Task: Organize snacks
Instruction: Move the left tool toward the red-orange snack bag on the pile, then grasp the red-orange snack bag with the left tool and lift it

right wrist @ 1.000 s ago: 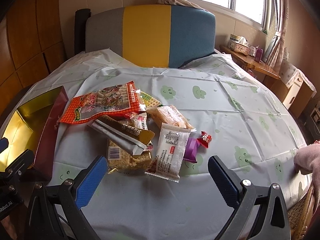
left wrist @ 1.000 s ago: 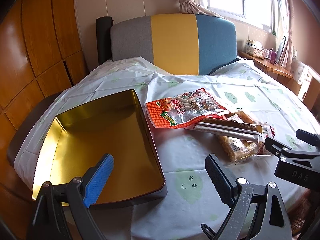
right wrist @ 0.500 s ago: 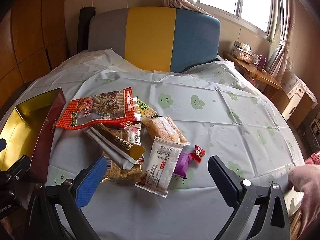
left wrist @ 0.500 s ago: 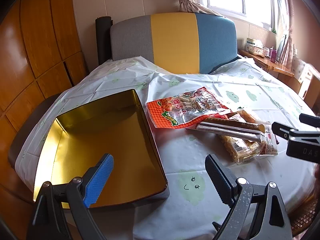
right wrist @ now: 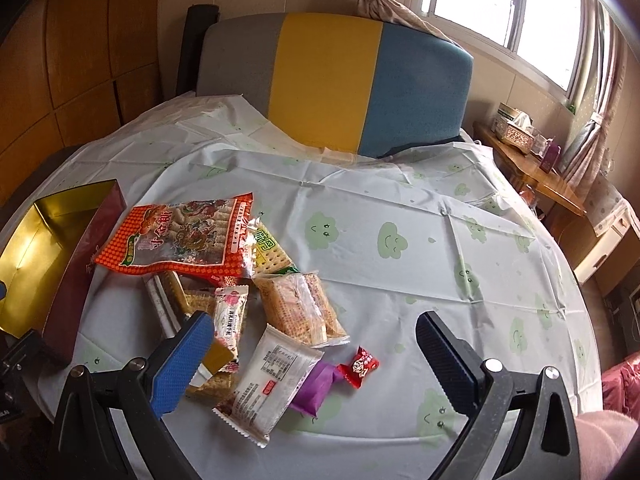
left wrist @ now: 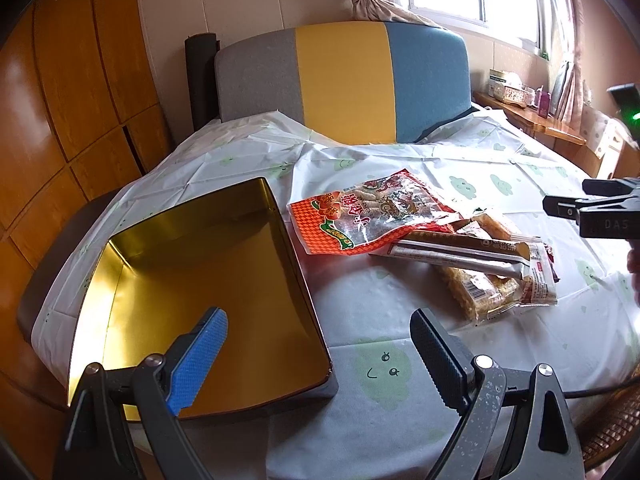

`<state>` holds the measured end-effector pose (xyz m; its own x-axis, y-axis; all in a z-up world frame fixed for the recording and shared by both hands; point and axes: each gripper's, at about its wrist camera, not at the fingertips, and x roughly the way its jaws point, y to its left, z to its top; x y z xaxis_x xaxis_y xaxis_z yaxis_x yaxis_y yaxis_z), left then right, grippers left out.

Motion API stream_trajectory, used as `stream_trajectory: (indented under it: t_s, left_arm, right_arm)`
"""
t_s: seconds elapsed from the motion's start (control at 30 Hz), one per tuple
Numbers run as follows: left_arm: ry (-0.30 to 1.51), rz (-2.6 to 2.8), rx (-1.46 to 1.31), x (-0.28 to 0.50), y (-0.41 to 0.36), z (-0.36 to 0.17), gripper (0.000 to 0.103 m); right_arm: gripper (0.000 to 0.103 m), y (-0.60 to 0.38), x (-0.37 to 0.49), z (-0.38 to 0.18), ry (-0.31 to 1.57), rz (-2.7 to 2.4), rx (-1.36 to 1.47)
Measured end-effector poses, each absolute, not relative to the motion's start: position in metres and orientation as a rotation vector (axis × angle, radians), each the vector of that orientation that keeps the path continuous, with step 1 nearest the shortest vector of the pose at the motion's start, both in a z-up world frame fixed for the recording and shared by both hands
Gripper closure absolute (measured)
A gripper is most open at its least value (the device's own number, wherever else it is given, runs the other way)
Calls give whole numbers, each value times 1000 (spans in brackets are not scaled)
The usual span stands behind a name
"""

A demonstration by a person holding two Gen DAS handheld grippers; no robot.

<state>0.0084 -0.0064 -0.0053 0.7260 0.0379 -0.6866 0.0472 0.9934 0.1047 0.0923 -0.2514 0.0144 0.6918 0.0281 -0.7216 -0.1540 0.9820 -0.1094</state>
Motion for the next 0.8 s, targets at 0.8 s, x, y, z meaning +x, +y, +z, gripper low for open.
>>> stream_trajectory:
  t_s: [0.8]
  left_arm:
    - [826,-194,255,45,-24,-4,10]
  right_arm:
    - [1,-272,120,-15,923,160,-14]
